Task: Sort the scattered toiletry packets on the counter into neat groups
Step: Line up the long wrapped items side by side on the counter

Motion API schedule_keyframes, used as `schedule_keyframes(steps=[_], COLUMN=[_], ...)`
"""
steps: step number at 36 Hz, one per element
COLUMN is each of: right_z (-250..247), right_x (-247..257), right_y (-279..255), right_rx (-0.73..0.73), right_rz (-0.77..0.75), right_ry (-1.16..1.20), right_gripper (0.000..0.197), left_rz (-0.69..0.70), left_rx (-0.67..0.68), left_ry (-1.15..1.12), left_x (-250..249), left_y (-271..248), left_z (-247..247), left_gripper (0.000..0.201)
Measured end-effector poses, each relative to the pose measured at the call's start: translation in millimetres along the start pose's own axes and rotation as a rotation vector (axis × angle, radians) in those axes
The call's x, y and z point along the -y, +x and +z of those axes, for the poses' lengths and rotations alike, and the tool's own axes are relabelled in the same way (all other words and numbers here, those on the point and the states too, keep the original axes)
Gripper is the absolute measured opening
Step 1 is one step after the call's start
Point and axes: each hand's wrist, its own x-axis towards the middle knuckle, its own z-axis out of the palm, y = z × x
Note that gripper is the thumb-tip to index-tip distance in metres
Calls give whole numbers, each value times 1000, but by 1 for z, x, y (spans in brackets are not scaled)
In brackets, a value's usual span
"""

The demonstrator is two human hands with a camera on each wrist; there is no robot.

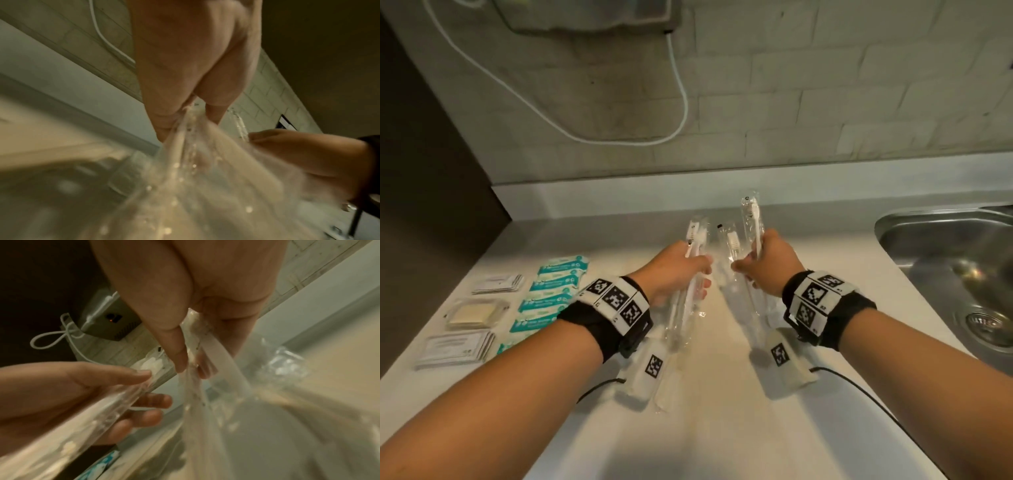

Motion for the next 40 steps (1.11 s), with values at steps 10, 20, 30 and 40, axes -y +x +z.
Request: schedule_keyframes(steps=[10,20,30,40], right_z=[-47,-38,-55,-45], right_x=[-29,-38,-42,-53], right_y=[35,46,60,54], right_rx=[-11,61,32,100], right_rz=[172,182,180,273], right_ry=[-170,-190,-276,-395], right_gripper=[55,52,49,47], left_rz=[-11,-33,-115,-83], left_rx=[-77,-213,-185,-274], left_ry=[100,240,126,237], left_x=[0,6,12,26], left_y=[12,48,56,64], left_z=[53,74,64,44], left_gripper=[36,38,30,61])
